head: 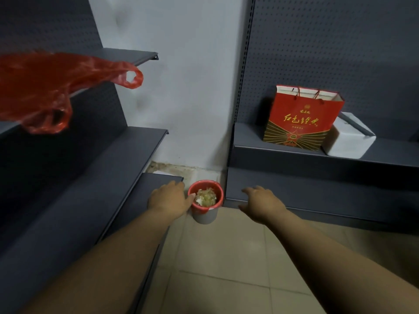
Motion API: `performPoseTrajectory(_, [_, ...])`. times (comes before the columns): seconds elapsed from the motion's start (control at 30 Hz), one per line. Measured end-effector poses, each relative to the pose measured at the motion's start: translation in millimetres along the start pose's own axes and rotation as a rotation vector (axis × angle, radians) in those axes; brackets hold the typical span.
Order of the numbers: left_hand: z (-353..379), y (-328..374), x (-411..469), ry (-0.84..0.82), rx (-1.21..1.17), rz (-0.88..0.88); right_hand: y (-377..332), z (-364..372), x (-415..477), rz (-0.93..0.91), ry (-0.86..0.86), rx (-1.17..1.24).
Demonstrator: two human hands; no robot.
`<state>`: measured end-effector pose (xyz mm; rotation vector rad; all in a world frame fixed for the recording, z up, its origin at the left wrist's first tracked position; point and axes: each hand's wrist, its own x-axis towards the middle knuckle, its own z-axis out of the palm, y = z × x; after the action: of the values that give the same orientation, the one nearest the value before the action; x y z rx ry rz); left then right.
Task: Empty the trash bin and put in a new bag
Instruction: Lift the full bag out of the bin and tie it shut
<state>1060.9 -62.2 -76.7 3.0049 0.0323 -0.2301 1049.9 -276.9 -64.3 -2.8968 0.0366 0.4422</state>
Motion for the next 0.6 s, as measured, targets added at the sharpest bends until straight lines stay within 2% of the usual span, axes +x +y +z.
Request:
performPoseTrajectory(0.2, [11.3,5.6,80.8,-0.067,-0.014,-0.004,8.7,-1.2,81.7,0.045,-0.083,-0.003])
performPoseTrajectory(0.43, [20.6,16.7,181.9,-0.023,-0.012,-0.051,16.0,-16.2,207.7,-0.047,-0.086,-0.028])
performPoseTrajectory(0.6, [29.0,28.4,265.1,-0.034,-0.104,-0.182,24.8,-28.4,311.1,-0.145,-0.16,-0.078])
